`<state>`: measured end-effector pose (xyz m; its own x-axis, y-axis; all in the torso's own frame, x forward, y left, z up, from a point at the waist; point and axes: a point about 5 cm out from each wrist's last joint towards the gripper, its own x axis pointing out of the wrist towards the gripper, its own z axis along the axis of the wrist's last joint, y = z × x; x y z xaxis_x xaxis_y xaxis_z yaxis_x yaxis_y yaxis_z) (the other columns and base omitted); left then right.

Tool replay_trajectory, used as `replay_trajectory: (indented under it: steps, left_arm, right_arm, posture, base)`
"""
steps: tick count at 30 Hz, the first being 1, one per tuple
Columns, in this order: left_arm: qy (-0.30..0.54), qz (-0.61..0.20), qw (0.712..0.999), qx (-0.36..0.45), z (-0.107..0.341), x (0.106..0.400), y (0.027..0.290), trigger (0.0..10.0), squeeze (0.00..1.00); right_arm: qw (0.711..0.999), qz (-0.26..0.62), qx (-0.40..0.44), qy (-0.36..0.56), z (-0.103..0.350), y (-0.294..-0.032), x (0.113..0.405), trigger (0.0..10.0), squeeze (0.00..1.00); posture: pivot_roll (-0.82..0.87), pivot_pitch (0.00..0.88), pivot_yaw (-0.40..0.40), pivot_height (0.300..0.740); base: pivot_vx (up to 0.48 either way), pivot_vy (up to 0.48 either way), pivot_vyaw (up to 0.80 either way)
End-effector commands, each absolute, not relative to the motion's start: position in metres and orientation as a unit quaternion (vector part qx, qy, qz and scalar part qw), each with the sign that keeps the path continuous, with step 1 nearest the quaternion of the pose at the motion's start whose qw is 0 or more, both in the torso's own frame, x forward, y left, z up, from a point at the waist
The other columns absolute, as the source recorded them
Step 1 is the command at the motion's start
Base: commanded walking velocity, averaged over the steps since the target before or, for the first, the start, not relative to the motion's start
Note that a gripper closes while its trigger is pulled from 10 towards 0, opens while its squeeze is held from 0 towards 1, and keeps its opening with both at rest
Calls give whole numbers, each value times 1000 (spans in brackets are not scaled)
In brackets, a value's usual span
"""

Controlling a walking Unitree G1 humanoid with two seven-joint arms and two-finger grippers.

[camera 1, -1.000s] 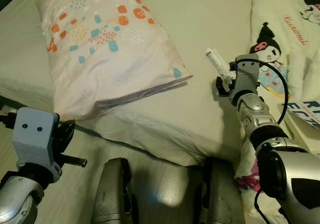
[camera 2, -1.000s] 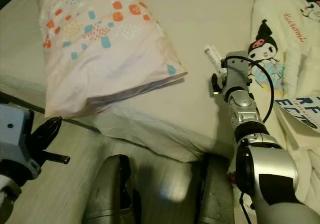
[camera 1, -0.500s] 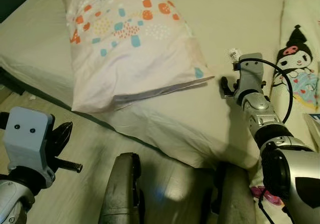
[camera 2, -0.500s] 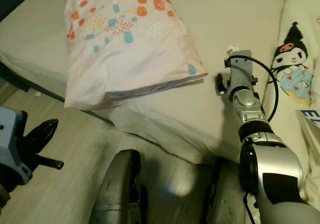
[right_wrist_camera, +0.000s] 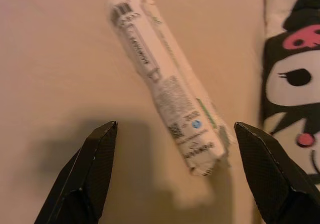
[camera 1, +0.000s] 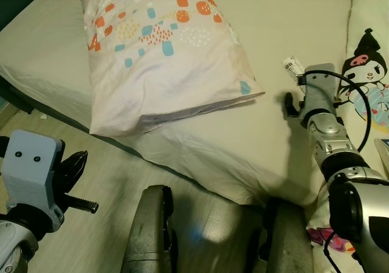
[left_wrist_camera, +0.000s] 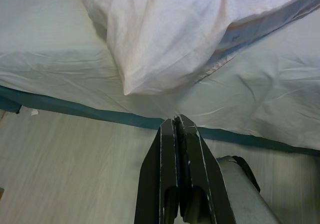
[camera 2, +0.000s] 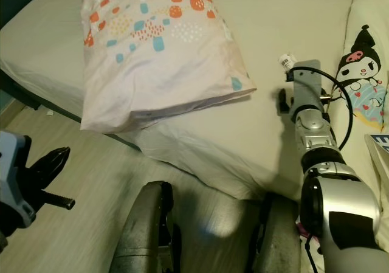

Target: Clean up the room

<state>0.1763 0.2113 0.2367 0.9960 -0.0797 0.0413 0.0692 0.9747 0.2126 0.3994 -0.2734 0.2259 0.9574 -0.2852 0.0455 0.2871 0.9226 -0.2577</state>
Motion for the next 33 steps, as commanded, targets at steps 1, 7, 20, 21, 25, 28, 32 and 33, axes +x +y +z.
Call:
replay_trajectory:
  steps: [1,7,20,21,25,28,32,33]
  left_arm:
    - [-12,-33,993,114,236,173,215,10000,0]
    - [-9,-32,993,114,237,172,216,10000,0]
    - [-2,-33,993,115,236,170,216,10000,0]
    - [-1,-34,993,116,236,170,217,10000,0]
    - [2,-34,992,119,237,169,218,10000,0]
    - [3,-34,992,120,237,169,219,10000,0]
    - [4,-33,992,121,238,170,220,10000,0]
    - [4,-33,992,121,238,170,220,10000,0]
  right_arm:
    - [981,-150,-125,10,220,-277,397,10000,0]
    - [979,-158,-129,11,222,-282,396,10000,0]
    - [977,-172,-121,30,214,-294,390,10000,0]
    - [977,-175,-120,36,212,-296,389,10000,0]
    - [976,-178,-113,52,205,-301,386,10000,0]
    - [976,-180,-106,53,204,-303,384,5020,0]
    - [977,-180,-104,52,204,-304,384,2784,0]
    - [977,-179,-104,51,204,-304,384,1961,0]
  posture:
    - [440,452,128,546]
    - [438,452,127,546]
    - [444,451,137,546]
    - [447,451,142,546]
    - [450,450,148,546]
    - [450,451,151,546]
    - [450,450,153,546]
    - [450,450,153,546]
  base:
    - [0,0,0]
    - [0,0,0]
    - [0,0,0]
    - [0,0,0]
    - [0,0,0]
    - [0,0,0]
    - [0,0,0]
    - [0,0,0]
